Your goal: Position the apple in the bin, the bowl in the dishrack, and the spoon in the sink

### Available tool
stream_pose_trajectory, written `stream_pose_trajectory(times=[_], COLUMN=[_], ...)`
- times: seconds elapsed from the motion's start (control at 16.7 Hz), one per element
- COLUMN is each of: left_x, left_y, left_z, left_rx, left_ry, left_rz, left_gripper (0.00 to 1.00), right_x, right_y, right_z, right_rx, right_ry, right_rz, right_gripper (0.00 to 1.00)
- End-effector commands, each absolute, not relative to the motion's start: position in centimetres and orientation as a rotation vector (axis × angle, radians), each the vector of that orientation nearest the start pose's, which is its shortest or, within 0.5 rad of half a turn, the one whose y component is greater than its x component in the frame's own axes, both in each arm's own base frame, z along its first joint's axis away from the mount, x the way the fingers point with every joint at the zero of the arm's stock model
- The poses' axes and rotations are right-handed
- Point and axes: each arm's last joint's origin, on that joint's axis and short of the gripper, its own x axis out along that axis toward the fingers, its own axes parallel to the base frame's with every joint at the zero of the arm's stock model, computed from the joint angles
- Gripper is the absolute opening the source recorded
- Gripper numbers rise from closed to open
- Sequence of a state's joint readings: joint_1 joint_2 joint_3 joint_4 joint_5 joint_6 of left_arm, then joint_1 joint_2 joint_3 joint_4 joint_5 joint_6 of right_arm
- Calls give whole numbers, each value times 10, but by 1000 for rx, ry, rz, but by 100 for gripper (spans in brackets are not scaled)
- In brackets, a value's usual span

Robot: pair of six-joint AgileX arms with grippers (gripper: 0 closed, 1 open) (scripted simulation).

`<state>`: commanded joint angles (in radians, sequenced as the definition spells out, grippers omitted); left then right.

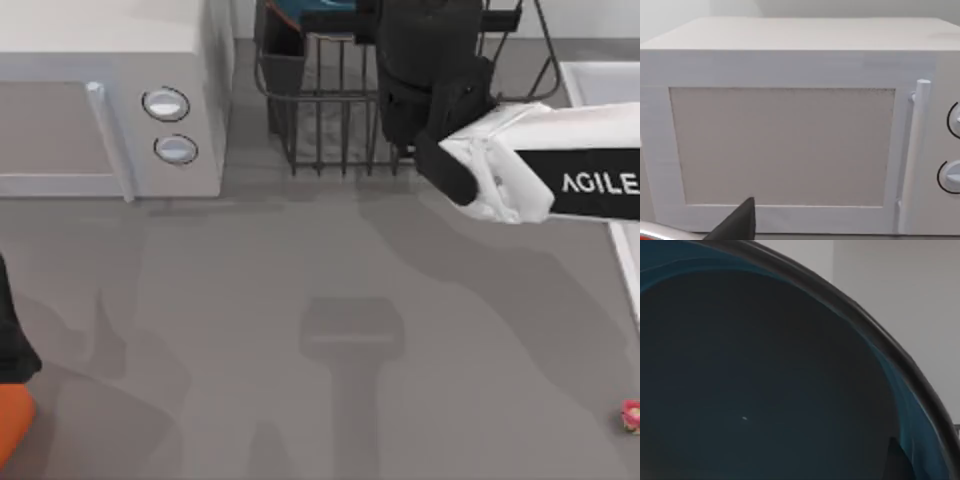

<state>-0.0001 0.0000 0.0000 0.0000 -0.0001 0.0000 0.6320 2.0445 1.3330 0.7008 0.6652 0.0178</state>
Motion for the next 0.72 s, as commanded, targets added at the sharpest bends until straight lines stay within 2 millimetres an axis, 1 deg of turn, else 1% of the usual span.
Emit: stream_pose_trajectory(times=[0.6, 0.66, 0.72], left_x=[106, 106, 106], left_y=[-1, -1, -1], left_z=[160, 160, 160], left_rx=[0, 0, 0], left_ry=[0, 0, 0], left_rz=[0, 0, 0], left_gripper=[100, 100, 100], right_x=[382, 382, 382], right_y=[262, 262, 262], right_z=[219, 219, 219], right_rx=[0, 0, 0], right_ry=[0, 0, 0], right_rz=[-10, -10, -10], right_gripper=[98, 100, 100])
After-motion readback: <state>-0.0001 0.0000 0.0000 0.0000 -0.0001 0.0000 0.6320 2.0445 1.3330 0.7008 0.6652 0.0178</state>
